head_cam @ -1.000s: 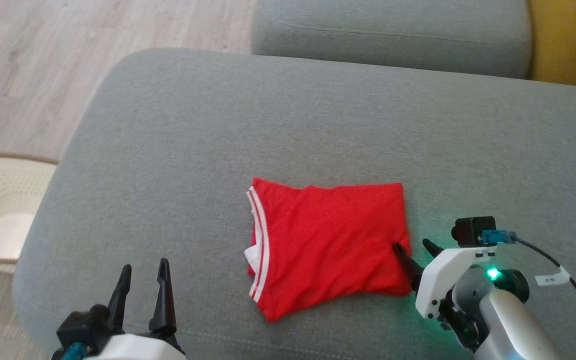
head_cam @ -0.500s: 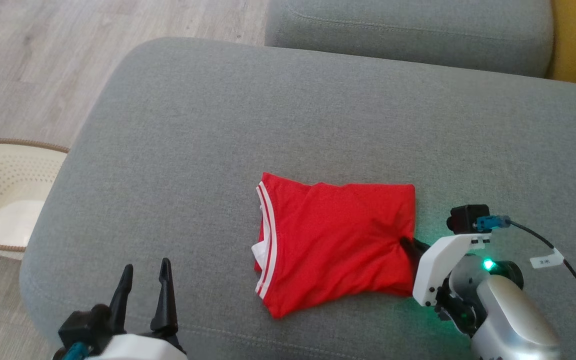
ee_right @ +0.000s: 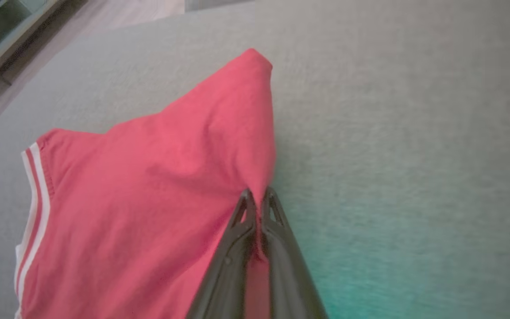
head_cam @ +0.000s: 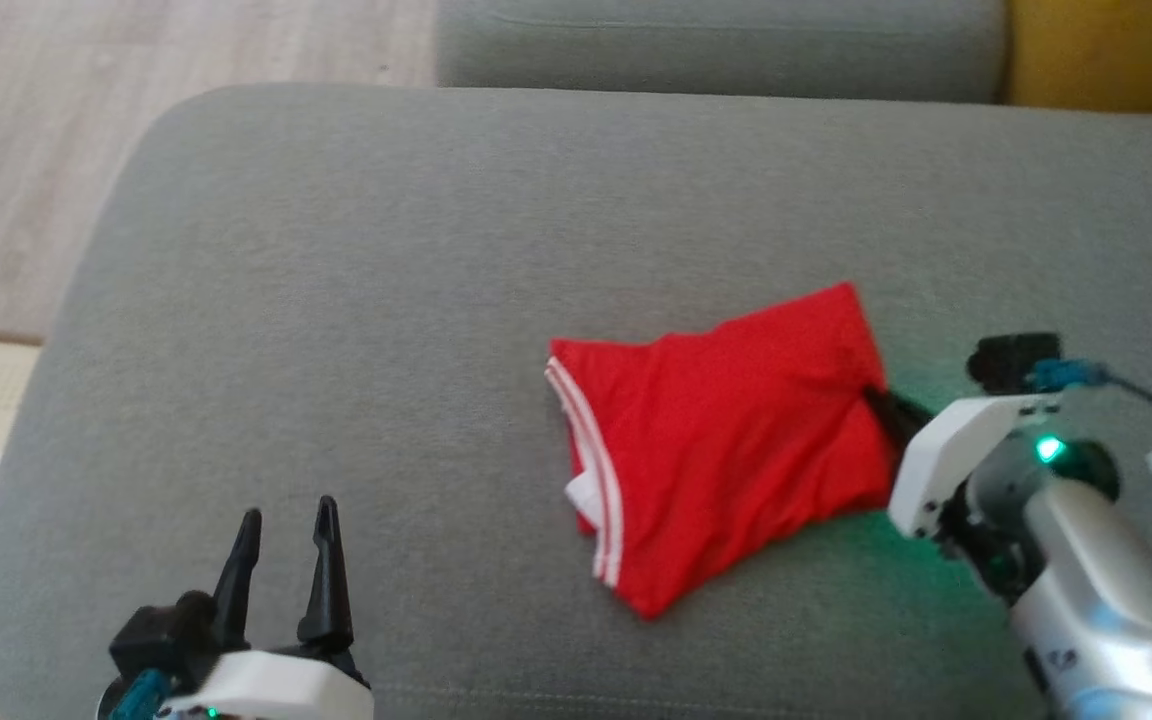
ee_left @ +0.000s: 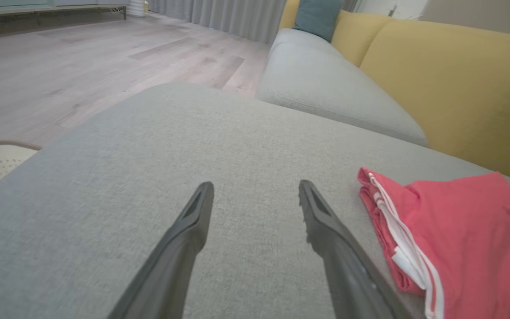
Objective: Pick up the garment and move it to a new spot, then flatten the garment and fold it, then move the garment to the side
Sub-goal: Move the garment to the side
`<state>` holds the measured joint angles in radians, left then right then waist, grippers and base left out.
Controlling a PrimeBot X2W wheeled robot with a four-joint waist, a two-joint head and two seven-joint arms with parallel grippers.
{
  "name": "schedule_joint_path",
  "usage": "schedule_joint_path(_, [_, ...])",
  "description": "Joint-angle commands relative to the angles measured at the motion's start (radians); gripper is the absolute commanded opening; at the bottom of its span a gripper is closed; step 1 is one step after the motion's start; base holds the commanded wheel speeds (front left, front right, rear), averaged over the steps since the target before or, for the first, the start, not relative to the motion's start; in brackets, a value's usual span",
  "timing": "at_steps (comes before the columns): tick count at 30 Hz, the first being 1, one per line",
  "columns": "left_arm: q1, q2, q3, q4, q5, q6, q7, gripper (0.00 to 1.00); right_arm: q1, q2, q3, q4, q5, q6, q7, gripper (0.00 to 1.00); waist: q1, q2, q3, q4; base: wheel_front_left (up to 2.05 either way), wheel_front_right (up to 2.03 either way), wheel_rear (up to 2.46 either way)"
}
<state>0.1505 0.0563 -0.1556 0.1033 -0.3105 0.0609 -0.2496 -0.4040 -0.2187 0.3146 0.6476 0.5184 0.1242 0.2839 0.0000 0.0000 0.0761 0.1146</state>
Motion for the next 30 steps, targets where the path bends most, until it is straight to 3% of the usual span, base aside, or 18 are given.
schedule_joint_path(1, [-0.052,-0.006,0.027,-0.035,0.008,-0.005,-0.012,1.00,-0.043,-0.025,0.001,-0.042,0.004,0.007,-0.015,0.00,0.0000,0.0000,0.012,-0.042,0.00,0.00,0.00])
schedule_joint_path(12, [-0.111,-0.006,-0.003,-0.085,0.047,-0.017,-0.012,1.00,-0.076,-0.105,-0.091,-0.156,-0.023,0.007,-0.004,0.00,0.0000,0.0000,0.097,-0.295,0.00,0.00,0.00])
schedule_joint_path(21, [-0.192,0.006,0.000,-0.089,0.093,-0.042,-0.012,1.00,-0.134,-0.066,-0.098,-0.222,-0.050,0.007,-0.010,0.00,0.0000,0.0000,0.208,-0.509,0.00,0.00,0.00])
schedule_joint_path(25, [-0.218,0.014,-0.001,-0.081,0.105,-0.047,-0.012,1.00,-0.165,-0.034,-0.082,-0.222,-0.056,0.007,-0.027,0.00,0.0000,0.0000,0.237,-0.559,0.00,0.00,0.00])
schedule_joint_path(30, [-0.239,0.015,-0.008,-0.073,0.112,-0.051,-0.012,1.00,-0.203,-0.015,-0.067,-0.212,-0.066,0.007,-0.054,0.00,0.0000,0.0000,0.250,-0.562,0.00,0.00,0.00])
